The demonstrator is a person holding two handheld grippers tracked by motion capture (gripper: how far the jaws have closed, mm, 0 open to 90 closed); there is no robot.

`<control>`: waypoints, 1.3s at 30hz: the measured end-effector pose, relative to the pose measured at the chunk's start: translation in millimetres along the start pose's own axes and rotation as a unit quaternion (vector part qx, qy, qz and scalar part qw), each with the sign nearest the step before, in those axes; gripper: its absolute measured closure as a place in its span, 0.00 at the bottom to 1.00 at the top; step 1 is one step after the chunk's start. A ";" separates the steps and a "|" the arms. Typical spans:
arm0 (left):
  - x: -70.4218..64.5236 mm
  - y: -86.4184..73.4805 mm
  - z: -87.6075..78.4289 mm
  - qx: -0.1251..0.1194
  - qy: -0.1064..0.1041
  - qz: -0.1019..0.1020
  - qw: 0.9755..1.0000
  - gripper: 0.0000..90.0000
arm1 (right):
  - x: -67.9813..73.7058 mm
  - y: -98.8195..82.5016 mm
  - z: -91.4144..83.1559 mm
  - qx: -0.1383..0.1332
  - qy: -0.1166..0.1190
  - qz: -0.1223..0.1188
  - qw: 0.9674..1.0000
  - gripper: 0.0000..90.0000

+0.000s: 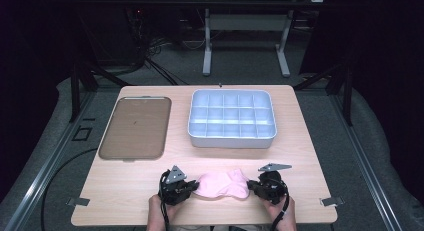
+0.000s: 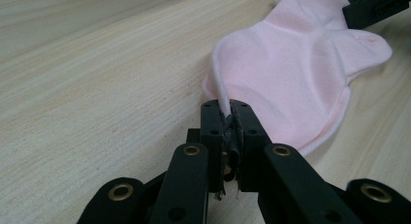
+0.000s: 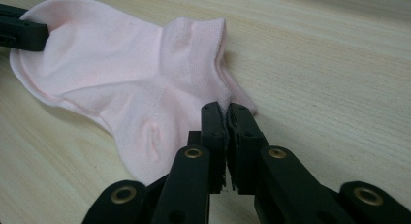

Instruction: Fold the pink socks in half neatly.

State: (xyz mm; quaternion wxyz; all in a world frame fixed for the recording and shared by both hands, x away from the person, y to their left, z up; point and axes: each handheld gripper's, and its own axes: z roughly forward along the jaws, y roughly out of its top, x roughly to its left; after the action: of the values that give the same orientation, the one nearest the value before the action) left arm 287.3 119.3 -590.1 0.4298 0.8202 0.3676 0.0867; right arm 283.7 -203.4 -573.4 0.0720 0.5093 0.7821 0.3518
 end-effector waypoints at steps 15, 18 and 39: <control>0.2 -0.1 0.1 -0.001 0.000 -0.001 1.000 0.94 | 19.9 11.4 -31.2 -0.029 0.021 -0.030 0.999 0.96; 0.2 0.0 0.0 0.000 0.000 -0.002 1.000 0.94 | 30.5 16.1 -34.8 -0.037 0.026 -0.047 0.998 0.96; 1.2 0.0 -0.1 0.001 -0.004 -0.004 1.000 0.94 | 94.5 42.1 -2.2 0.001 0.045 -0.152 0.987 0.96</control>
State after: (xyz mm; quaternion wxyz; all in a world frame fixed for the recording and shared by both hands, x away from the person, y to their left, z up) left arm 288.1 120.2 -590.2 0.4304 0.8195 0.3694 0.0817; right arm 269.6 -114.5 -522.3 0.0889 0.3683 0.8530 0.3590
